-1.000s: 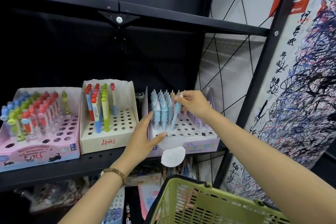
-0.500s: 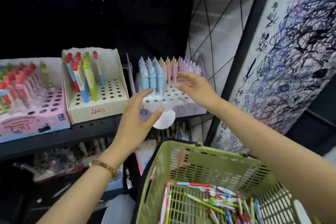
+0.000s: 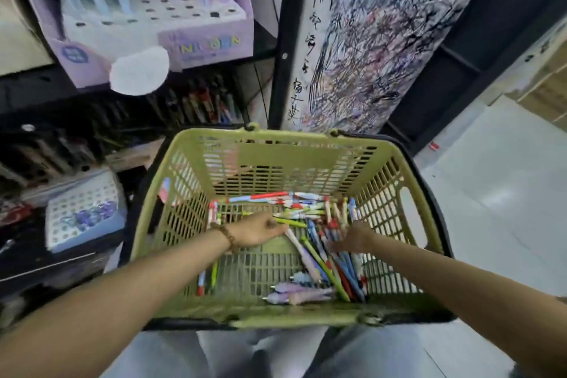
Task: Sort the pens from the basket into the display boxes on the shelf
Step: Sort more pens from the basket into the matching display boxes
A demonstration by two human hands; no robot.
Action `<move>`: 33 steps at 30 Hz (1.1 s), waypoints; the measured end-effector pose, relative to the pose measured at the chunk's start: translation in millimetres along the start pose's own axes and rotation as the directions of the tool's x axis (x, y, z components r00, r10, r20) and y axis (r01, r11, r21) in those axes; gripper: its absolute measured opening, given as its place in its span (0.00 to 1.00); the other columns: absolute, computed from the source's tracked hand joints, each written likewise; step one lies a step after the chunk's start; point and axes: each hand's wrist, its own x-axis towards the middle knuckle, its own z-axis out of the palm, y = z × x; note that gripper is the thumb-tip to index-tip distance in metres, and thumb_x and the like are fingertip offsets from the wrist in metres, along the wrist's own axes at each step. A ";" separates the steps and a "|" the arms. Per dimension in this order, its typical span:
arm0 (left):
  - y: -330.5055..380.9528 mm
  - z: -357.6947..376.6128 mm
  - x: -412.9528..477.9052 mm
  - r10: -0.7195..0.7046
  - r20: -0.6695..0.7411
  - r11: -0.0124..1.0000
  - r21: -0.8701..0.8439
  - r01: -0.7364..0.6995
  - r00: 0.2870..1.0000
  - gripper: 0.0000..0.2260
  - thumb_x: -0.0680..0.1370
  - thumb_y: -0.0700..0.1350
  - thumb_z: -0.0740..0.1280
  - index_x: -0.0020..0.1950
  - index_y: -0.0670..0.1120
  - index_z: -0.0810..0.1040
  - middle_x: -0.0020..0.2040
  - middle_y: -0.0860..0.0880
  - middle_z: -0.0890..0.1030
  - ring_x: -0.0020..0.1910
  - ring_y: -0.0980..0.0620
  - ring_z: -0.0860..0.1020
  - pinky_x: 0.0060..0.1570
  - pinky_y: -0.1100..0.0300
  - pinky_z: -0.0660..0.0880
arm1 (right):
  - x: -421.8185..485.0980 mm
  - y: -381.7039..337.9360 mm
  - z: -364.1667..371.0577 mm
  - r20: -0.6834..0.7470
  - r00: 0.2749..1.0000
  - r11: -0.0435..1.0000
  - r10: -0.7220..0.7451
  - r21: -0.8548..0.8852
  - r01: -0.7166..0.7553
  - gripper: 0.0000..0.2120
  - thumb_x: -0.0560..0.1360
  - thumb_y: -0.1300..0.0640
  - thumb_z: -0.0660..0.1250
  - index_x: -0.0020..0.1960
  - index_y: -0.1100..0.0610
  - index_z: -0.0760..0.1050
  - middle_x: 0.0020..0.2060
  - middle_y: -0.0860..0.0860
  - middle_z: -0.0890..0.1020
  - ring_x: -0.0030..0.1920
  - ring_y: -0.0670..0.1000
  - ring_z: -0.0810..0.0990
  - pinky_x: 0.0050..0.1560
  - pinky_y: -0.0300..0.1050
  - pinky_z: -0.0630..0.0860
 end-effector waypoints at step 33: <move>24.8 -31.6 -25.0 -0.042 -0.219 0.471 -0.865 -0.173 0.975 0.18 0.79 0.51 0.61 0.64 0.42 0.74 0.61 0.41 0.79 0.60 0.46 0.78 0.59 0.51 0.76 | -35.8 -108.6 15.2 0.150 0.805 0.345 -0.574 0.936 0.071 0.04 0.74 0.64 0.67 0.46 0.57 0.78 0.35 0.51 0.83 0.36 0.47 0.82 0.41 0.41 0.80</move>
